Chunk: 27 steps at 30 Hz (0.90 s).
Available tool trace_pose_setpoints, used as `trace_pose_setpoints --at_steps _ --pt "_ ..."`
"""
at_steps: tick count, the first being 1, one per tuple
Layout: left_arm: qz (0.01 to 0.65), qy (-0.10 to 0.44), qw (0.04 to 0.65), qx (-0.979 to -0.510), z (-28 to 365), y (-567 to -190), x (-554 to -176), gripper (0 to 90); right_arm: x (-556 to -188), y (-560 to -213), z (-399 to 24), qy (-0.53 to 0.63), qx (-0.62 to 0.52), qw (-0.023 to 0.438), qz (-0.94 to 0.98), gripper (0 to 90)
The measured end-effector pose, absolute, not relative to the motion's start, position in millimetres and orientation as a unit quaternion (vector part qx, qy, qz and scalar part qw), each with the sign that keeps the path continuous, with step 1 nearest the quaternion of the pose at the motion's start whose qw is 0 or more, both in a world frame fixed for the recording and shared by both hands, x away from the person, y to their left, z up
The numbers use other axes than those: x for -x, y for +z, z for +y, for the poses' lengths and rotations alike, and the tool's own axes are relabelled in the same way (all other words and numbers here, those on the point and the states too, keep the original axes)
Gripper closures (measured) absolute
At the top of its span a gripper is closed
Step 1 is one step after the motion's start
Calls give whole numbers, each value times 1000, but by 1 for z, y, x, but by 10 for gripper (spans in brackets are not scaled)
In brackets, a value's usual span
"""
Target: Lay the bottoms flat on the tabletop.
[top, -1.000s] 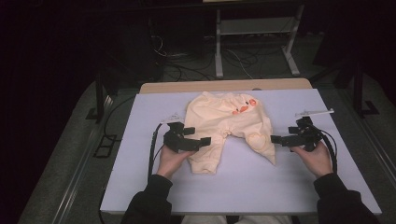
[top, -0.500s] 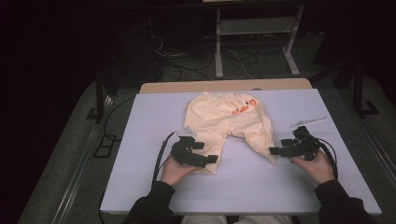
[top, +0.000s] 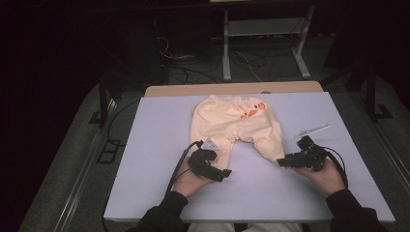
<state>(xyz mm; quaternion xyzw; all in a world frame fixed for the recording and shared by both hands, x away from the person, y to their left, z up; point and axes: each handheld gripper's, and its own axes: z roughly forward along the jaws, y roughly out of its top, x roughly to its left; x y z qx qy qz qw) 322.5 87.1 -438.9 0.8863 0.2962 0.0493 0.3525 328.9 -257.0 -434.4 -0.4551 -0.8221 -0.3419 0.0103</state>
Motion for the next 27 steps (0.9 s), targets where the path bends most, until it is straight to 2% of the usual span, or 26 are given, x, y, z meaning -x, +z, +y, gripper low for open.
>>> trace_pose_setpoints --at_steps 2,4,6,12,16,27 --pt "291 72 331 -895 84 -441 -321 224 -329 -435 -255 -339 454 10 -824 694" --pt "281 95 319 -900 82 -442 -319 332 -329 -435 -254 -336 455 10 -824 717" --pt "279 101 315 -902 80 -442 -318 431 -330 -436 -253 -334 456 12 -825 743" --pt "276 110 307 -904 81 -440 -319 601 -330 -429 -248 -339 454 18 -824 766" --pt "273 105 301 -908 83 -436 -321 646 -328 -423 -245 -351 446 24 -823 767" --pt "248 82 316 -912 91 -426 -321 659 -328 -406 -254 -421 439 48 -792 768"
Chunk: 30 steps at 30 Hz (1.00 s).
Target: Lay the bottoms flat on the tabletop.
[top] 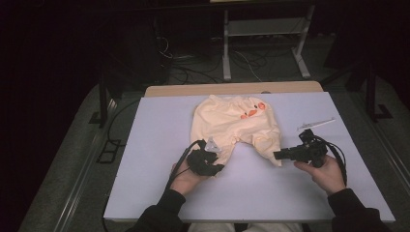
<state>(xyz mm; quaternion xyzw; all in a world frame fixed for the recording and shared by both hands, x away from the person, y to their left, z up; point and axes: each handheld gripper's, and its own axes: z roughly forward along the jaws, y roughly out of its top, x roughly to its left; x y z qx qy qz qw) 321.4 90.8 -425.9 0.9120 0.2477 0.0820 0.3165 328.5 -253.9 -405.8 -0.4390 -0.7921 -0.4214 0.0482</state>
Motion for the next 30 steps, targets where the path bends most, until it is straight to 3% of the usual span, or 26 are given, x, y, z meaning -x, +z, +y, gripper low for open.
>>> trace_pose_setpoints --at_steps 13,30 --pt "249 72 309 -915 90 -432 -324 657 -339 -404 -287 -431 487 -8 -759 771" --pt "254 72 315 -912 90 -433 -325 659 -369 -436 -302 -369 533 -48 -760 771"
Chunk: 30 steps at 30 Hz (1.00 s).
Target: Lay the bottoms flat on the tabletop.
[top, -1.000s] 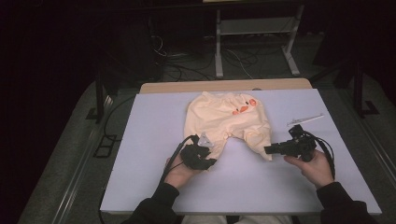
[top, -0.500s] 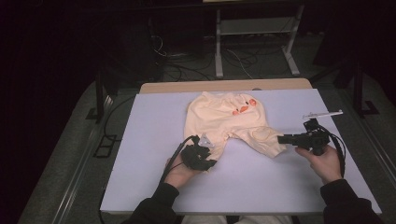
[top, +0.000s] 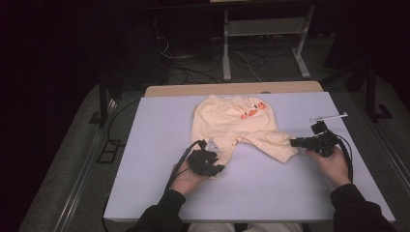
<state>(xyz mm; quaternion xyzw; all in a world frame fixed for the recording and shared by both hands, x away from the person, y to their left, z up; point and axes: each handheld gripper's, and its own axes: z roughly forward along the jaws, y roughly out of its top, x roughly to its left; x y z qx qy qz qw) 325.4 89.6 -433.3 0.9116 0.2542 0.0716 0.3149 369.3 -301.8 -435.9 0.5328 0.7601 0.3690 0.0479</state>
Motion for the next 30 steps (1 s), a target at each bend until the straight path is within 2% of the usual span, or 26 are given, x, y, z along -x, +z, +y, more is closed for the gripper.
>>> trace_pose_setpoints --at_steps 6,12,24,30 --pt "255 71 316 -911 90 -433 -326 659 -376 -445 -299 349 -539 53 764 771" --pt "257 68 317 -910 91 -433 -326 659 -377 -447 -303 358 -550 34 754 751" --pt "260 66 325 -907 93 -432 -327 659 -354 -408 -313 424 -544 75 720 489" --pt "264 63 331 -904 95 -430 -328 660 -347 -393 -296 442 -497 66 744 363"
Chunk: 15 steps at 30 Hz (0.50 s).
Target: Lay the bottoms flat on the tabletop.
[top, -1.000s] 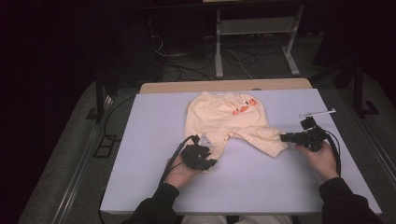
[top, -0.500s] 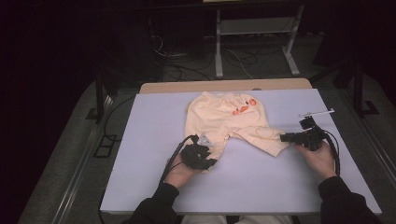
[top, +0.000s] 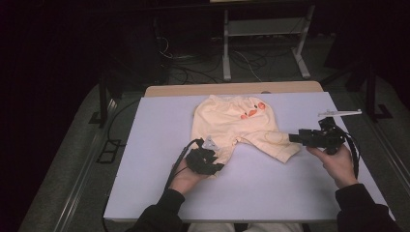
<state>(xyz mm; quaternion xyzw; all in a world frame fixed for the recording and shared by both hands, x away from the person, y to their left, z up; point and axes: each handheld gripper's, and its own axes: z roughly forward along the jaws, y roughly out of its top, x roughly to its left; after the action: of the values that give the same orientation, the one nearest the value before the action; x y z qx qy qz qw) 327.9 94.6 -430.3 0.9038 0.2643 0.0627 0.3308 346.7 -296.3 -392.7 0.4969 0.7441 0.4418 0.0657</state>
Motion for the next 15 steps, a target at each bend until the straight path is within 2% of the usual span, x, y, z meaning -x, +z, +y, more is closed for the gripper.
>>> trace_pose_setpoints --at_steps 4,15 --pt "266 61 333 -902 95 -430 -328 660 -345 -392 -278 434 -461 52 772 274" --pt "275 55 337 -899 96 -430 -329 655 -351 -410 -246 402 -413 22 817 133"
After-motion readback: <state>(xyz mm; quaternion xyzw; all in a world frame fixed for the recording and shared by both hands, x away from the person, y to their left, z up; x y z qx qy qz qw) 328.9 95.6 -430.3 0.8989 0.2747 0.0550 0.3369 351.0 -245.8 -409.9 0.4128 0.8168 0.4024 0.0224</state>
